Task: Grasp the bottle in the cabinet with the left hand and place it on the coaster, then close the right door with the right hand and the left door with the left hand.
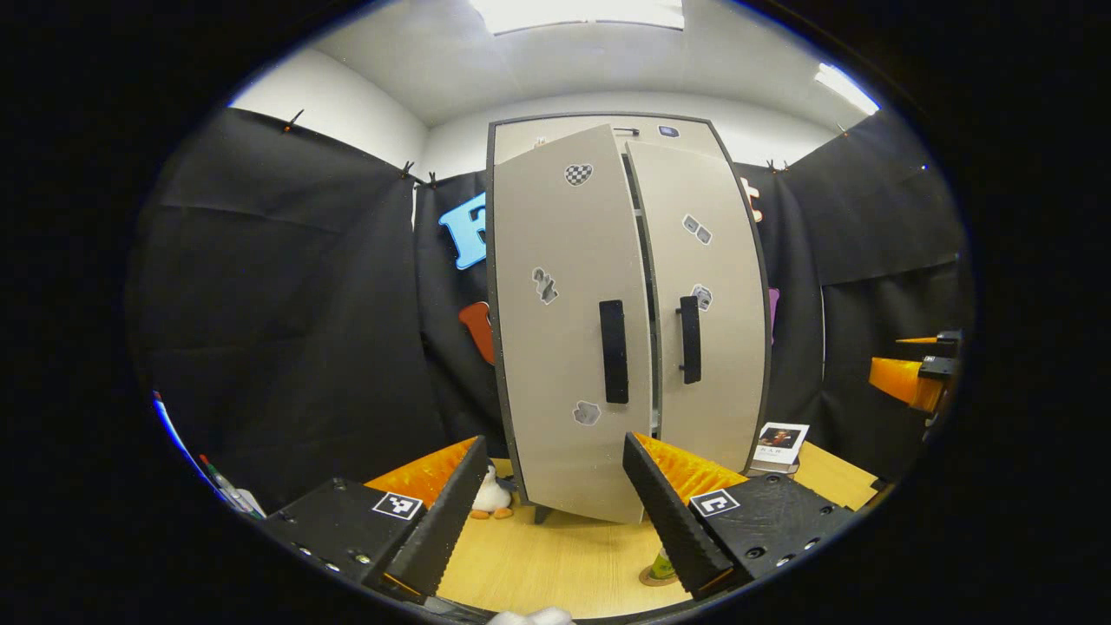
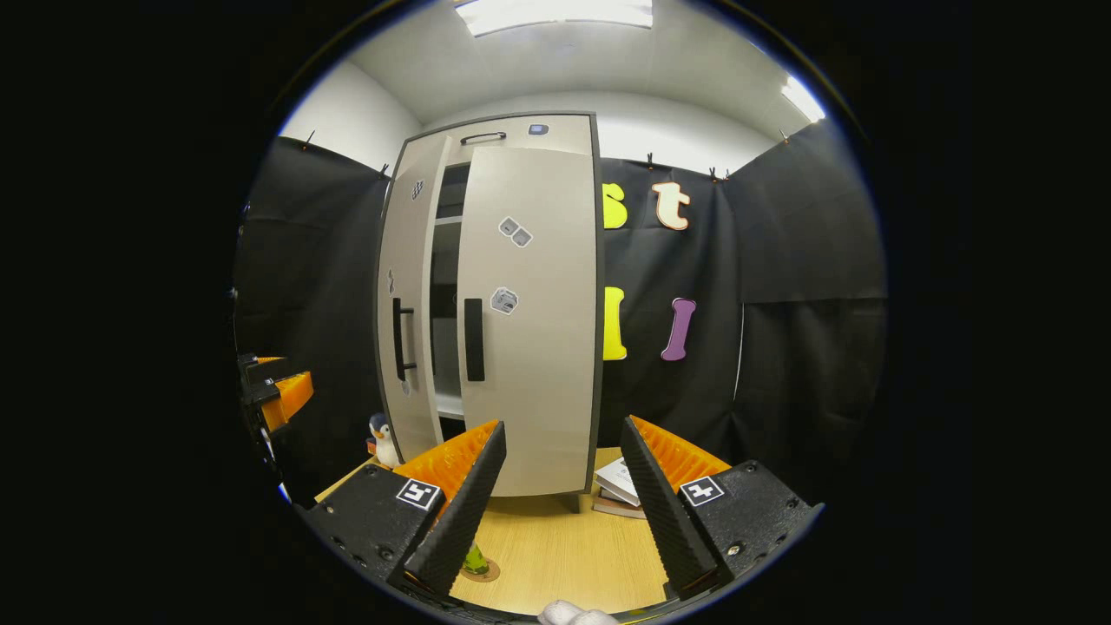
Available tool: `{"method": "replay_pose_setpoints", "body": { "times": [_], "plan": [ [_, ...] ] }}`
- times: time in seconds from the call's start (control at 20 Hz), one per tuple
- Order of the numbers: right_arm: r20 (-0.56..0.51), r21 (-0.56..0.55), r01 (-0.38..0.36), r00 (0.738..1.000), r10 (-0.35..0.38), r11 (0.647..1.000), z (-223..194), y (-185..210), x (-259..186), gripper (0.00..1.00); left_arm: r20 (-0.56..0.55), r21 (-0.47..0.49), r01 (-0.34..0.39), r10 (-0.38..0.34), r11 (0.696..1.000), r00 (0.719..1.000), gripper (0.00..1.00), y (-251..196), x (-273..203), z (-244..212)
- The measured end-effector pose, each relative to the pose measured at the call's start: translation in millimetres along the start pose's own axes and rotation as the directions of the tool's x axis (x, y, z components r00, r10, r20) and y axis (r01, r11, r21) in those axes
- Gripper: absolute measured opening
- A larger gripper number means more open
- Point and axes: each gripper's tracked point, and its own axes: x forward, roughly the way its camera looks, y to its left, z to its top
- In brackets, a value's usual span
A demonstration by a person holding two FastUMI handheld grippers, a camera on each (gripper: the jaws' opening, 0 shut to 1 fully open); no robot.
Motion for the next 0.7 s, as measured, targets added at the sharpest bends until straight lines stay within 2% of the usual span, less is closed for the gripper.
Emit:
{"method": "replay_pose_setpoints", "body": {
  "times": [0.7],
  "plan": [
    [0.019, -0.007, 0.009, 1.0, -0.009, 1.0, 6.4, 6.3, -1.0, 0.82, 0.016, 0.01, 0.006, -0.006, 1.0, 1.0, 0.96, 4.0, 8.2, 4.6]
  ]
}}
